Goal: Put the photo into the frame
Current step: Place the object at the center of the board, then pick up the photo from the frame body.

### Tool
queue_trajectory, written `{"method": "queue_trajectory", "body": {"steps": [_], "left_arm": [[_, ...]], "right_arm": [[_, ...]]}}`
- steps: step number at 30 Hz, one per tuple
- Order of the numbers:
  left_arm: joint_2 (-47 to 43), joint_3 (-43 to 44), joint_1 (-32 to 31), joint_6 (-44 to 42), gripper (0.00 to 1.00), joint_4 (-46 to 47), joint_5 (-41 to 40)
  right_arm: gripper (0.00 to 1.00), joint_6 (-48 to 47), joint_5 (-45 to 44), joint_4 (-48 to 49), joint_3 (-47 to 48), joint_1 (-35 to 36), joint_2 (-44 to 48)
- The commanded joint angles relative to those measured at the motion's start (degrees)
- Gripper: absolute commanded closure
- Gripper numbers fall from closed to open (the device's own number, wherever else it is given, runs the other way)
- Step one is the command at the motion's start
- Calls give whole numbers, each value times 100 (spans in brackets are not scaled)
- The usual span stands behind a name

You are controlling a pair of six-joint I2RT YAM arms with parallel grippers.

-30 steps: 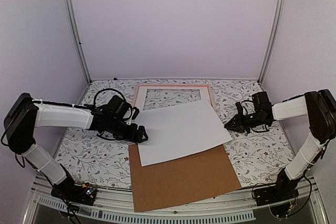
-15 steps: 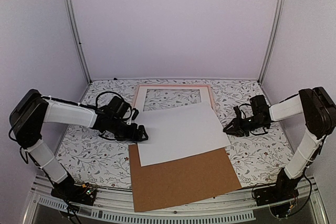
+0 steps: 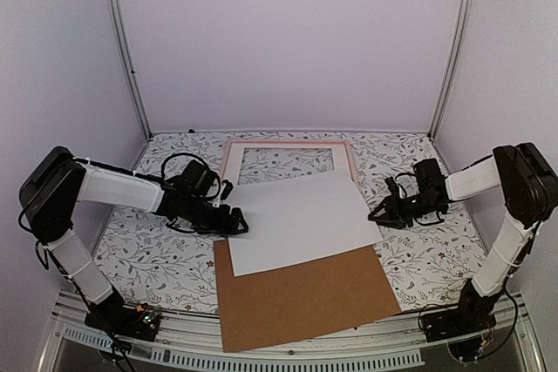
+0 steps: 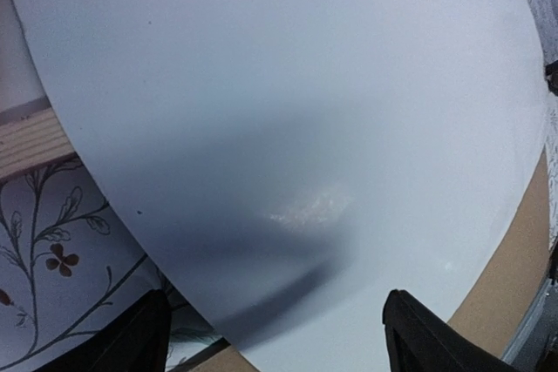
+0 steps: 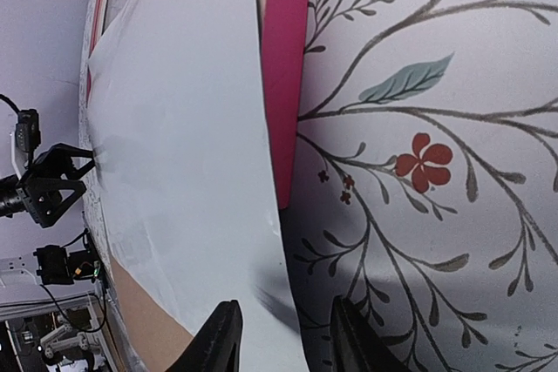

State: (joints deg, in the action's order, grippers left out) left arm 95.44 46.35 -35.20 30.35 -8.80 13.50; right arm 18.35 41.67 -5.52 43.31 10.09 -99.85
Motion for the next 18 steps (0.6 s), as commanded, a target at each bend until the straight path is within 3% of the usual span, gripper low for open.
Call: {"method": "queue_trajectory", "body": {"steps": [1,10,18], "left_arm": [[111,108,78,-7,14,139,75],[165,120,84,-46,17,200,99],[152,137,81,-93,18,180,38]], "right_arm": [[61,-228,171,-48,86,20,-213],[64,-279,927,196,157,32,-512],[80,-260,1328,218,247,28,-414]]}}
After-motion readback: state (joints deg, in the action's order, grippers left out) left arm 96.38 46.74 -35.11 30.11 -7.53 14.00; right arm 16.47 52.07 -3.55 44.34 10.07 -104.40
